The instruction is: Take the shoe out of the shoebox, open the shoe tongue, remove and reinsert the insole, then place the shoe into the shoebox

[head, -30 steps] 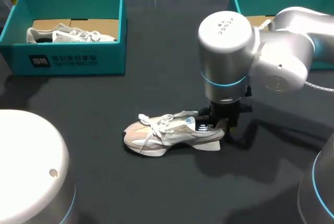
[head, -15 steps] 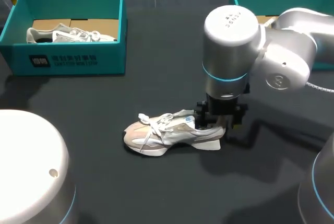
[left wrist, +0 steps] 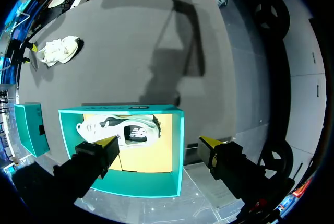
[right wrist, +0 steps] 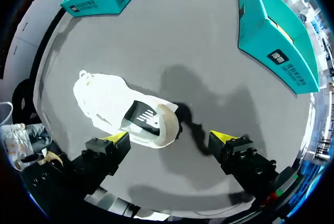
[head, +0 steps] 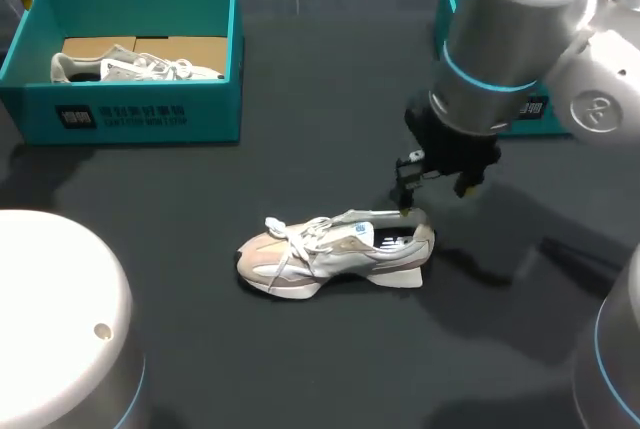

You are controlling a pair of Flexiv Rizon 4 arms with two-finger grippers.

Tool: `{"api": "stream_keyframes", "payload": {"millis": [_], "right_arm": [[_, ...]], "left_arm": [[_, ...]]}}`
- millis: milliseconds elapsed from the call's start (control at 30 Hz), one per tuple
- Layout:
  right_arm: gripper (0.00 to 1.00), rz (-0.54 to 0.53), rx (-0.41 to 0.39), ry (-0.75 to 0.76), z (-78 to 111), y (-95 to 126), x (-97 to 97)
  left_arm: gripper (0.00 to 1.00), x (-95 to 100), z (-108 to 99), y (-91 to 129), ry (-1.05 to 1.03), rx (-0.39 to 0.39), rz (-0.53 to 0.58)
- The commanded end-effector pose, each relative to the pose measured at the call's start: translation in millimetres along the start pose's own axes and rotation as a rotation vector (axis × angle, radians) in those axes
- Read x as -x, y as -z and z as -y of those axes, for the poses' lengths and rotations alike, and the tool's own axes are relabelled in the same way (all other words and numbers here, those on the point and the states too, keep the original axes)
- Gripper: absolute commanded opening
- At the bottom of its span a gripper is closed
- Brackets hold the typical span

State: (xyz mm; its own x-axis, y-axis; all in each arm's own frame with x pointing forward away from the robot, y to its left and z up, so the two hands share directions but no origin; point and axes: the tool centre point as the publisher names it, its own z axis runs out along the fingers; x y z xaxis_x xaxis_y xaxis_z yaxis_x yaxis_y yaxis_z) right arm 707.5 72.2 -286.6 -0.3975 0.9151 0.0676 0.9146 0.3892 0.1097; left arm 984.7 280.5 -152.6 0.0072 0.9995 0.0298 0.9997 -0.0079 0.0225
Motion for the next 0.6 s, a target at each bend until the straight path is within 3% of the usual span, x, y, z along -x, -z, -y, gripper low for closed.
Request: {"api": "stream_keyframes", "payload": {"millis": [33,67,600], "right_arm": [[1.00,-0.267,0.173,0.496,16.6,45.3,18.6],[1.00,-0.308,0.238,0.655,20.0,47.3,17.8],[1.00,-0.308,0.238,0.655,20.0,47.3,17.8]], "left_arm": [[1.00,-0.6,0.7,0.4,-0.001,0.001,-0.002],[1.00,-0.6,0.7,0.4,-0.001,0.001,-0.002],[1.00,-0.6,0.7,0.4,-0.001,0.001,-0.002]]}}
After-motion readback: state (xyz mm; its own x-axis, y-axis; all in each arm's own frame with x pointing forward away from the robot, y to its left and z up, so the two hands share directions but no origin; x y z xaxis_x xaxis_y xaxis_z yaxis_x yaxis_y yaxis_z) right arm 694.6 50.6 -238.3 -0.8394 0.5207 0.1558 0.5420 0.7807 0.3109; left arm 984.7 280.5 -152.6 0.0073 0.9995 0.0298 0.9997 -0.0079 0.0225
